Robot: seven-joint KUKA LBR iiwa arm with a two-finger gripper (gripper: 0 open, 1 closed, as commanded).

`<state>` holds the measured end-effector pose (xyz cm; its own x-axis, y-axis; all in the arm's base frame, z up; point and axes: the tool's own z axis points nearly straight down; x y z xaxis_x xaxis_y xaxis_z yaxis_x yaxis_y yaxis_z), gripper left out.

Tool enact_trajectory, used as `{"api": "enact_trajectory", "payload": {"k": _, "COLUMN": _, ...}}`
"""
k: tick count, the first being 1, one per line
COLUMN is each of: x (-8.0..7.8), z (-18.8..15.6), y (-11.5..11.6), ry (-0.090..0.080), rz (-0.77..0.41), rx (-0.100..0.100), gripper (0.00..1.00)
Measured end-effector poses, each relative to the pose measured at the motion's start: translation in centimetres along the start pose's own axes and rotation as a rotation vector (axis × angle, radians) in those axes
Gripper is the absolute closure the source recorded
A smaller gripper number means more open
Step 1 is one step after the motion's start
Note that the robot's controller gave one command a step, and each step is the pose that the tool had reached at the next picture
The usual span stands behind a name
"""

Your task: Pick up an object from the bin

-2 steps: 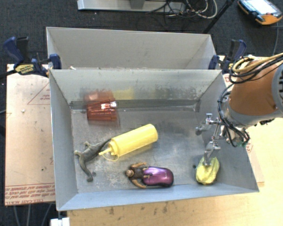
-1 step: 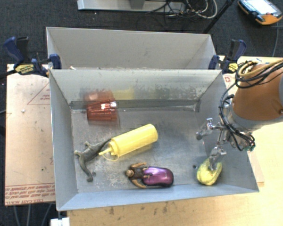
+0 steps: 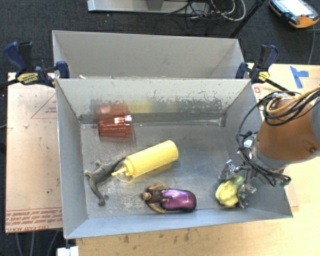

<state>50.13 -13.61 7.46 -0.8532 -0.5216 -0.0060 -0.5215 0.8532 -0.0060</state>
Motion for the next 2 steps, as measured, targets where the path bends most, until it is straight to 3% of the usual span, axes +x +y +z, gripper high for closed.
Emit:
{"api": "enact_trajectory", "payload": {"k": 1, "x": 0.0, "z": 0.0, "y": 0.0, "ry": 0.000, "rz": 0.000, "rx": 0.000, "gripper": 1.00}}
{"api": "enact_trajectory", "payload": {"k": 2, "x": -0.5, "z": -14.4, "y": -0.4, "ry": 0.003, "rz": 0.047, "rx": -0.005, "gripper": 1.00}}
